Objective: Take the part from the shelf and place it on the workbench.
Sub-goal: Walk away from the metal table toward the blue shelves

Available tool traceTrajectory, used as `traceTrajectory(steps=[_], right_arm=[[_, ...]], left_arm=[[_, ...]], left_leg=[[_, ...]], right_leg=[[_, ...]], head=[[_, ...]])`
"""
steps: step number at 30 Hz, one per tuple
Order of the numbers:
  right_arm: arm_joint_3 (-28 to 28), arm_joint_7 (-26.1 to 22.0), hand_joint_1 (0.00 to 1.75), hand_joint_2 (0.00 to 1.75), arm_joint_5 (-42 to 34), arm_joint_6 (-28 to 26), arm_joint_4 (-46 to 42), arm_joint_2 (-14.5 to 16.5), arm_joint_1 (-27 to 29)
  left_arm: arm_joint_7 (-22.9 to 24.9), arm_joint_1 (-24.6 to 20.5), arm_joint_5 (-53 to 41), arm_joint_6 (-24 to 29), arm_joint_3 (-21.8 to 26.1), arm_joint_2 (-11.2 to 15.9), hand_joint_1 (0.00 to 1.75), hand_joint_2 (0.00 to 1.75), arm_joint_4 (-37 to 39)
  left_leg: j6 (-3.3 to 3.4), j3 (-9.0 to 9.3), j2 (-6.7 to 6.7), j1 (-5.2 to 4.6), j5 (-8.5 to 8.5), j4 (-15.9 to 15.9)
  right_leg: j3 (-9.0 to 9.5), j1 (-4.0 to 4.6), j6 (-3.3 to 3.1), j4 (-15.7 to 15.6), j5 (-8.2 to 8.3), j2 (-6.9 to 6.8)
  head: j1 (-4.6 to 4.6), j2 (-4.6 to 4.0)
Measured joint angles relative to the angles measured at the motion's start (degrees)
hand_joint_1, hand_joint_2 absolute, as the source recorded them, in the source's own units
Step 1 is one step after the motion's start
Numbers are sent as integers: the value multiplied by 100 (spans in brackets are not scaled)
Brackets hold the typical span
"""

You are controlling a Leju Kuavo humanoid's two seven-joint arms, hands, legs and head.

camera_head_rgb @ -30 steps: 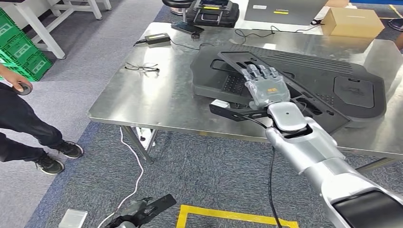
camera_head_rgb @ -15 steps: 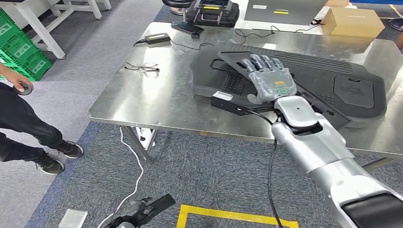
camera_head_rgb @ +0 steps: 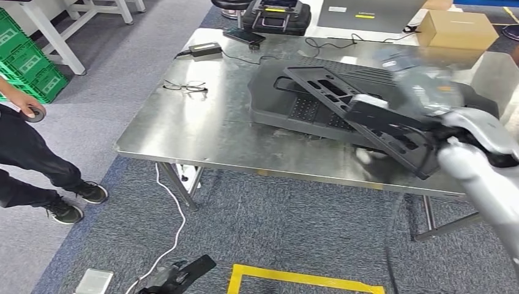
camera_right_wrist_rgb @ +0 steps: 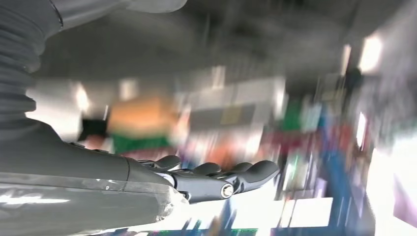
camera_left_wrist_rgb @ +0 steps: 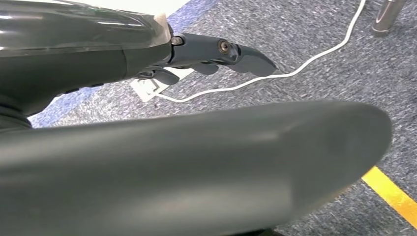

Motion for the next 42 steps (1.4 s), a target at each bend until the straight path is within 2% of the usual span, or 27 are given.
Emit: traceTrajectory(steps=[2, 4, 6, 8, 11, 17, 24, 30, 34, 42], right_arm=[[-352, 6, 0, 175, 683, -1395, -649, -115, 800], [-771, -27, 0, 175, 1334, -2419, -1248, -101, 1645], [-1182, -115, 0, 175, 1738, -3091, -1735, -28, 2364], [-1606, -339, 0, 175, 1938, -3459, -2143, 123, 2972], [-2205, -791, 0, 175, 2036, -3575, -2604, 428, 3610], [-3185, -1858, 0, 175, 1925, -3592, -3265, 1192, 4342], [-3740, -2304, 0, 175, 1764, -3593, -3672, 1802, 4880], [-3930, -2452, 0, 175, 1410, -3593, -3825, 2086, 5303], [-3978, -2540, 0, 175, 839, -3592, -3940, 2229, 5795], [-3960, -2555, 0, 175, 154, -3594, -4138, 2304, 6370]], left_arm=[[-2, 0, -1, 15, 3, 2, 0, 0, 0], [-1, 0, 1, 43, 4, 3, 0, 0, 0], [1, 6, 5, 73, 7, 3, 0, 0, 0], [1, 15, 9, 93, 9, 4, 0, 0, 0], [-1, 27, 12, 109, 14, 4, 0, 0, 0], [-33, 68, 111, 154, 46, 4, 0, 0, 0], [-79, 102, 199, 235, 90, 4, 0, 0, 0], [-120, 137, 276, 336, 160, 4, 0, 0, 0], [-163, 190, 319, 428, 240, 4, 0, 0, 0], [-186, 233, 410, 514, 348, 10, 0, 0, 0]], left_leg=[[1, 0, -1, 3, -4, -1], [1, -6, -3, 3, -6, -1], [2, -12, -4, 3, -6, -2], [2, -13, -2, 4, -7, -4], [2, -11, 0, 4, -5, -4], [2, -1, 1, 5, 0, -5], [2, -1, 4, 5, 0, -5], [3, -1, 4, 3, -2, -5], [4, -3, 4, -5, -4, -1], [30, -9, 4, -43, -7, 20]], right_leg=[[4, 2, 1, -7, -1, 0], [0, 2, 2, -8, -3, -5], [-5, 1, 4, -9, -5, -8], [-7, 1, 4, -9, -6, -7], [-6, 2, 4, -9, -5, -5], [-1, 3, 3, -5, -3, -1], [0, 2, 3, -5, -3, 10], [0, 1, 3, -8, -3, 9], [-1, -6, 5, -12, -3, 8], [0, -52, 40, -16, 18, 9]], head=[[0, 0], [0, 0], [-1, 0], [-1, 0], [-1, 0], [-2, 0], [-1, 0], [-1, 0], [-1, 0], [-2, 0]])
